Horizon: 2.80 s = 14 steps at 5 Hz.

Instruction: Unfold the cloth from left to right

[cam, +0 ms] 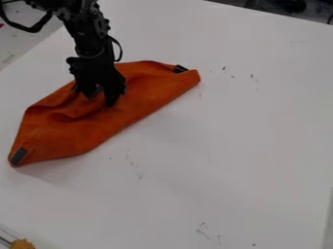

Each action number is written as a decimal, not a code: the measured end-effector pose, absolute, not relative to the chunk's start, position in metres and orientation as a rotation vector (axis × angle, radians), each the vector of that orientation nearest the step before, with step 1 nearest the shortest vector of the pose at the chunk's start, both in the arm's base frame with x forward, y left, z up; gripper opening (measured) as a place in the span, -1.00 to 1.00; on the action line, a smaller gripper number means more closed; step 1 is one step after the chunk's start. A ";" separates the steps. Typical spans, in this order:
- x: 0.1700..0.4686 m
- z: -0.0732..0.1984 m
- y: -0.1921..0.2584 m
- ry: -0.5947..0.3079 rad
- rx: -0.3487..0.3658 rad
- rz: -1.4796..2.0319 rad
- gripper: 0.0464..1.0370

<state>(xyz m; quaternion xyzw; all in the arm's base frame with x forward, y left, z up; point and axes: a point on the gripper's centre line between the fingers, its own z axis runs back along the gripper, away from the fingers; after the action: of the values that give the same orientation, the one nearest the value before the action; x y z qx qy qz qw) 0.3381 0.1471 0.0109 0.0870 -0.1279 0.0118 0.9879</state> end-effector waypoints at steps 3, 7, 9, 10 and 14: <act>0.329 0.013 0.138 -0.278 0.194 0.037 -0.87; 0.314 0.076 0.066 -0.398 0.316 -0.005 -0.92; 0.289 0.050 0.011 -0.375 0.209 0.041 -0.92; 0.284 0.041 -0.010 -0.392 0.152 0.059 -0.92; 0.269 0.016 -0.059 -0.437 0.080 0.159 0.06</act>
<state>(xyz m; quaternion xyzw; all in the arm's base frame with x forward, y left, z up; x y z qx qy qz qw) 0.2689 -0.0592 0.0160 0.0399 -0.2164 0.0786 0.9723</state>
